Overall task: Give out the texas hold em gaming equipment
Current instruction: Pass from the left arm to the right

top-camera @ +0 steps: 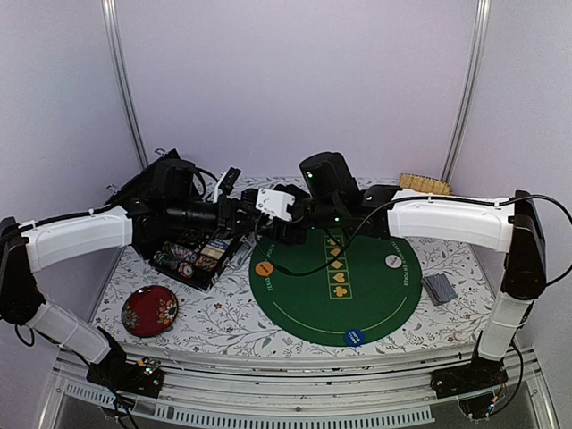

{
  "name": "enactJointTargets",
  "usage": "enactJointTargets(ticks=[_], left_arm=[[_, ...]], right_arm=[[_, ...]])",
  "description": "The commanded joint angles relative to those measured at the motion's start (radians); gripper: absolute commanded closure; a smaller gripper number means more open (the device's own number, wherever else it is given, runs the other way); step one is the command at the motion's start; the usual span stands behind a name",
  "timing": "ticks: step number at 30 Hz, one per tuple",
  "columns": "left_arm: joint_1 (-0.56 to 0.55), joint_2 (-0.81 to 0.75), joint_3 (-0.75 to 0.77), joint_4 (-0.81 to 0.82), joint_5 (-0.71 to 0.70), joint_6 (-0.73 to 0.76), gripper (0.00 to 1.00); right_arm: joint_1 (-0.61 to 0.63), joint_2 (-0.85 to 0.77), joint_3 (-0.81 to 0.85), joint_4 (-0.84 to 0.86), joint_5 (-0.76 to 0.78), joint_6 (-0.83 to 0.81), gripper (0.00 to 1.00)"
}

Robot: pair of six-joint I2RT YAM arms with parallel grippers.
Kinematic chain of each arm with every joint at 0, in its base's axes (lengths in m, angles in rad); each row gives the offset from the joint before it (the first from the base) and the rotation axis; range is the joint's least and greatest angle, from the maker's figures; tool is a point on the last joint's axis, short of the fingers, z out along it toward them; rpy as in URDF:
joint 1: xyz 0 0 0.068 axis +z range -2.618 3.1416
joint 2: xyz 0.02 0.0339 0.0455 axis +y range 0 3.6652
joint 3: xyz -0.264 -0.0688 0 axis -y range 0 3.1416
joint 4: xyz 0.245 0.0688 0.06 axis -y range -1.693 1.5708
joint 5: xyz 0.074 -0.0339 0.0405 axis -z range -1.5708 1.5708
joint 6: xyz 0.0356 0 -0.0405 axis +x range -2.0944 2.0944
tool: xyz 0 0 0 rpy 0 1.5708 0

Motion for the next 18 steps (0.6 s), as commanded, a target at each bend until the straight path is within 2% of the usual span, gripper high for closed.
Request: enactJointTargets(ticks=[1, 10, 11, 13, 18], left_arm=[[-0.009, -0.021, -0.007, 0.058, 0.034, -0.002, 1.00], [-0.008, -0.021, -0.008, 0.065, 0.037, 0.000, 1.00], [-0.009, -0.019, -0.009, 0.065, 0.038, 0.000, 1.00], [-0.009, -0.019, -0.009, 0.066, 0.038, 0.000, 1.00], [-0.008, -0.008, -0.013, 0.074, 0.043, -0.005, 1.00]], right_arm=[[-0.015, 0.038, 0.046, 0.031, -0.022, -0.040, 0.39], [-0.015, 0.056, 0.051, 0.028, 0.007, -0.080, 0.38], [-0.016, 0.055, 0.052, 0.028, 0.006, -0.080, 0.41], [-0.014, 0.054, 0.051, 0.026, 0.006, -0.077, 0.53], [-0.013, 0.039, 0.045, 0.029, 0.008, -0.073, 0.68]])
